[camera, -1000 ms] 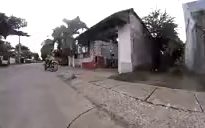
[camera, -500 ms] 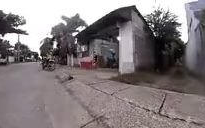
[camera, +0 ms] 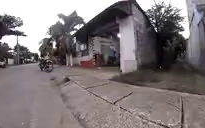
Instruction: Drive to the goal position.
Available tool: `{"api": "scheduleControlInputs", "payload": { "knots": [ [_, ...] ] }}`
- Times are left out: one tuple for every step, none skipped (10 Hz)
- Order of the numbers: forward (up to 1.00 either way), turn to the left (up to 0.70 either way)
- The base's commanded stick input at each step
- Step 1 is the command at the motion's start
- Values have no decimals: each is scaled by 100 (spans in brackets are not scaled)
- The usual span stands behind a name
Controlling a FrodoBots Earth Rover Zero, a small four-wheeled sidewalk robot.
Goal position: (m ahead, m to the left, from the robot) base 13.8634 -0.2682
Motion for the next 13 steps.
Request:
{"api": "scheduleControlInputs", "payload": {
  "knots": [
    [70, 0],
    [70, 0],
    [70, 0],
    [70, 0],
    [70, 0],
    [70, 0],
    [70, 0],
    [70, 0],
    [70, 4],
    [70, 27],
    [70, 27],
    [70, 27],
    [70, 24]
  ]
}}
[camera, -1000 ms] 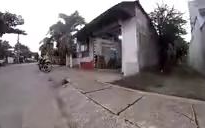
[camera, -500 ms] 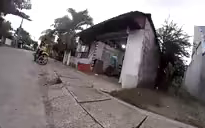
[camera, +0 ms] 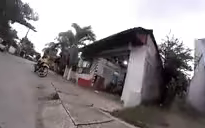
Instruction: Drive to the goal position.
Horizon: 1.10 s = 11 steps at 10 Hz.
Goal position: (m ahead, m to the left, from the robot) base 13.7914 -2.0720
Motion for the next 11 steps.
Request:
{"api": "scheduleControlInputs", "payload": {
  "knots": [
    [70, 0],
    [70, 0],
    [70, 0],
    [70, 0],
    [70, 0],
    [70, 0],
    [70, 0],
    [70, 0],
    [70, 0],
    [70, 19],
    [70, 27]
  ]
}}
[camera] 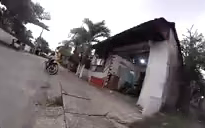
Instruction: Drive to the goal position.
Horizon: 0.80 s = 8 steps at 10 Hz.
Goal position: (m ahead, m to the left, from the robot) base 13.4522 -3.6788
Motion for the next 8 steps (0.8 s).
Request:
{"api": "scheduleControlInputs", "payload": {
  "knots": [
    [70, 27],
    [70, 27],
    [70, 27],
    [70, 27],
    [70, 0],
    [70, 0],
    [70, 0],
    [70, 0]
  ]
}}
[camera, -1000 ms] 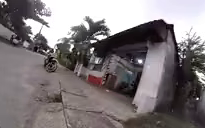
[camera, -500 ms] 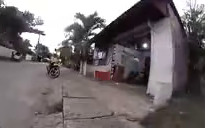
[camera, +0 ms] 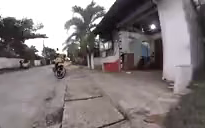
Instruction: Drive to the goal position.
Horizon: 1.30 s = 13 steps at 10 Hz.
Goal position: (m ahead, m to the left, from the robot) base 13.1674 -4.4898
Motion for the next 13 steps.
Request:
{"api": "scheduleControlInputs", "payload": {
  "knots": [
    [70, 27],
    [45, 17],
    [0, 0],
    [0, 0],
    [0, 0],
    [0, 0],
    [-23, 0],
    [-70, 0],
    [-70, 0],
    [-70, 0],
    [-70, 0],
    [-70, 0],
    [-70, 0]
  ]
}}
